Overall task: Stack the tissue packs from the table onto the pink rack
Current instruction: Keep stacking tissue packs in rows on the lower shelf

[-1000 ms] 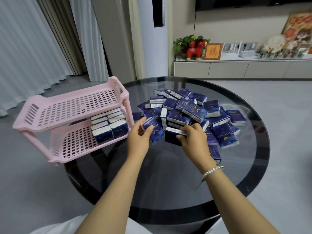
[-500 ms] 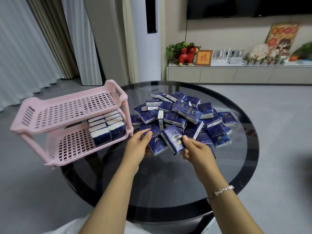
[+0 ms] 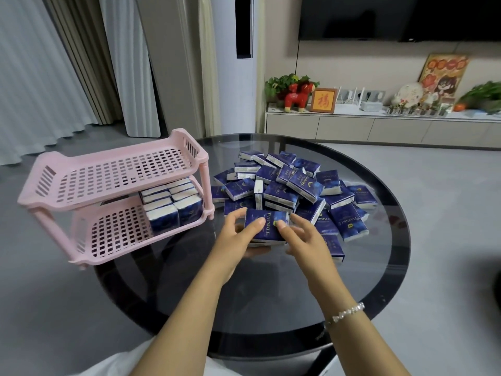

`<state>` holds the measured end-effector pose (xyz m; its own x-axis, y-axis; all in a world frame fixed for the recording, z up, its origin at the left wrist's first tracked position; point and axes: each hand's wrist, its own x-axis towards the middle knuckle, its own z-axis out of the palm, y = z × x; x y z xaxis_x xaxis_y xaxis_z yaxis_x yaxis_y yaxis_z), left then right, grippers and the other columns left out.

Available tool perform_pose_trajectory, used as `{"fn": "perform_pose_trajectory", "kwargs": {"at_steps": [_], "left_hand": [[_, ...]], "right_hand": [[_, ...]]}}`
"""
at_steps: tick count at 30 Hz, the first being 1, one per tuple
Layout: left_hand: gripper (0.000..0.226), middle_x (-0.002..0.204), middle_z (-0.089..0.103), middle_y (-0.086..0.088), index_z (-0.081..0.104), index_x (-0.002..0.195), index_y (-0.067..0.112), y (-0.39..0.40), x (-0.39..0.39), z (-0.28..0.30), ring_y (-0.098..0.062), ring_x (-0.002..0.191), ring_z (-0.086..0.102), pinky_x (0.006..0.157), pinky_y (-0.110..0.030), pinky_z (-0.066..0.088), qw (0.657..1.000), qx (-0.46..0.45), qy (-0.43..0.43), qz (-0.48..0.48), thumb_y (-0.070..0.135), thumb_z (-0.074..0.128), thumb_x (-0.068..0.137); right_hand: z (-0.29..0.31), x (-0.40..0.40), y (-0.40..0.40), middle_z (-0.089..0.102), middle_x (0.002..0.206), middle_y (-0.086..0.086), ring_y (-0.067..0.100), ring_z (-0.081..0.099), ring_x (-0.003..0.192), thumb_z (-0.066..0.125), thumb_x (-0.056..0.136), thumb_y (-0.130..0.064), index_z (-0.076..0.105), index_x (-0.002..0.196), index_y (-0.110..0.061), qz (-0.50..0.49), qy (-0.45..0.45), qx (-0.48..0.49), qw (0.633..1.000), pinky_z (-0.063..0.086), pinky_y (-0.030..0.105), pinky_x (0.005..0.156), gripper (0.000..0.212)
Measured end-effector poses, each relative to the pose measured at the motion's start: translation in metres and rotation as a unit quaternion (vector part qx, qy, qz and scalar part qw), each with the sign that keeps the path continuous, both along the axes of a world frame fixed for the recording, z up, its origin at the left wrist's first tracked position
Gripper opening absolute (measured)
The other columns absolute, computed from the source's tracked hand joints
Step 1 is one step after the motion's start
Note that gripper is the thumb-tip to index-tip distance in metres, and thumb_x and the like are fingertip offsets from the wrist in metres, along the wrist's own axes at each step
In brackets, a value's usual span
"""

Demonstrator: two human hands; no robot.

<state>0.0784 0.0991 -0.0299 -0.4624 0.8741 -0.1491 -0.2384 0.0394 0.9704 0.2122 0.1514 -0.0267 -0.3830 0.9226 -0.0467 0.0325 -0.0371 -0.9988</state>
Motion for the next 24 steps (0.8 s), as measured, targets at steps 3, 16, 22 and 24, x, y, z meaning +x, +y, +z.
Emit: {"fn": "perform_pose_trajectory", "kwargs": {"at_steps": [3, 16, 22, 24], "left_hand": [[0.02, 0.106, 0.064, -0.011, 0.057, 0.108, 0.013, -0.001, -0.002, 0.002, -0.02, 0.09, 0.065, 0.081, -0.038, 0.056, 1.0, -0.002, 0.01, -0.029, 0.014, 0.062, 0.089], [0.023, 0.106, 0.072, 0.0, 0.064, 0.113, 0.018, 0.002, -0.005, -0.009, -0.012, 0.097, 0.068, 0.095, -0.034, 0.051, 0.983, -0.071, 0.115, -0.123, 0.027, 0.057, 0.093], [0.032, 0.104, 0.072, 0.003, 0.066, 0.109, 0.019, 0.009, -0.004, -0.014, -0.012, 0.098, 0.065, 0.092, -0.029, 0.046, 0.983, -0.125, 0.126, -0.044, 0.043, 0.052, 0.093], [0.033, 0.104, 0.071, 0.003, 0.066, 0.109, 0.019, 0.009, -0.001, -0.013, -0.012, 0.099, 0.064, 0.09, -0.029, 0.044, 0.982, -0.127, 0.133, -0.035, 0.044, 0.051, 0.093]], "right_hand": [[0.002, 0.0, 0.002, 0.068, 0.094, -0.004, 0.008, 0.064, 0.09, 0.067, 0.085, -0.024, 0.054, 0.119, -0.017, 0.011, 0.039, -0.008, 0.999, 0.053, 0.024, 0.078, 0.037], [0.001, 0.02, 0.023, 0.066, 0.078, -0.021, -0.008, 0.061, 0.07, 0.06, 0.09, -0.02, 0.069, 0.102, -0.026, 0.05, -0.119, 0.198, 0.972, 0.043, 0.006, 0.059, 0.016], [-0.021, 0.049, 0.036, 0.058, 0.116, 0.009, 0.031, 0.05, 0.11, 0.066, 0.083, -0.038, 0.062, 0.119, -0.018, -0.152, -0.386, 0.217, 0.884, 0.04, 0.036, 0.091, 0.041], [-0.029, 0.053, 0.036, 0.053, 0.124, 0.011, 0.032, 0.045, 0.116, 0.064, 0.08, -0.051, 0.05, 0.129, -0.017, -0.122, -0.445, 0.167, 0.871, 0.038, 0.038, 0.095, 0.061]]}}
